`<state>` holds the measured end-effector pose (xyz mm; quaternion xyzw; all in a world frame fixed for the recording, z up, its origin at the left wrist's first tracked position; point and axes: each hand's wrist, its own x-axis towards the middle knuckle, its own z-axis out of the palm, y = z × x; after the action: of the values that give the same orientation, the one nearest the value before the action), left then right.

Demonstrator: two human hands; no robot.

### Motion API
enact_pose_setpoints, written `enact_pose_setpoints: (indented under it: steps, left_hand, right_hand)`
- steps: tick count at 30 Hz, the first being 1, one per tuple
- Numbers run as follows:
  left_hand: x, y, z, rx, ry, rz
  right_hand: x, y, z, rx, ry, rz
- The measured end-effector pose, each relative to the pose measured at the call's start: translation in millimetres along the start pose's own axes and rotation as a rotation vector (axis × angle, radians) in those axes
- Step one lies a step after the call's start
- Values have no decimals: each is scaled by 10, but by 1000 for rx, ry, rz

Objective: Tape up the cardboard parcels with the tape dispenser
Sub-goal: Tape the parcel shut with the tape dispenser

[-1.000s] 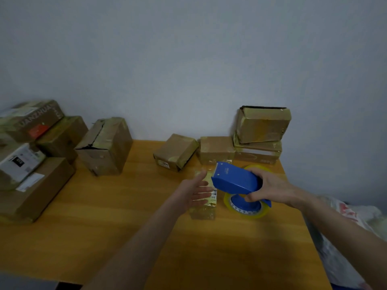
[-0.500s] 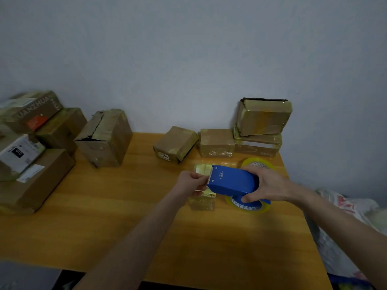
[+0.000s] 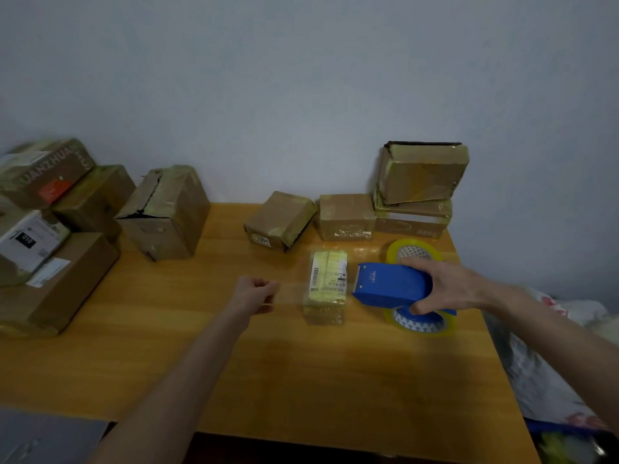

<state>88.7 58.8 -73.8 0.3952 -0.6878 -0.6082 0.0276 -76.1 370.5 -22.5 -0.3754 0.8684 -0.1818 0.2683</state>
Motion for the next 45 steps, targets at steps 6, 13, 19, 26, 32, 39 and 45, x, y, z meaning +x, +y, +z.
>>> enact_pose_setpoints:
  steps: [6, 13, 19, 26, 32, 39, 45]
  left_hand:
    - [18, -72, 110, 1, -16, 5]
    - [83, -156, 196, 18, -21, -12]
    - [187, -235, 266, 50, -12, -49]
    - [263, -385, 491, 80, -13, -78]
    - [292, -469, 625, 16, -57, -150]
    - [167, -463, 577, 257, 52, -110]
    - [-116, -223, 818, 862, -79, 837]
  right_hand:
    - [11, 101, 43, -36, -27, 31]
    - [88, 167, 158, -35, -39, 78]
    - [187, 204, 257, -49, -86, 118]
    - [327, 181, 477, -122, -160, 195]
    - [400, 176, 565, -130, -185, 239]
    - [382, 164, 598, -137, -155, 217]
    - [364, 189, 581, -131, -145, 199]
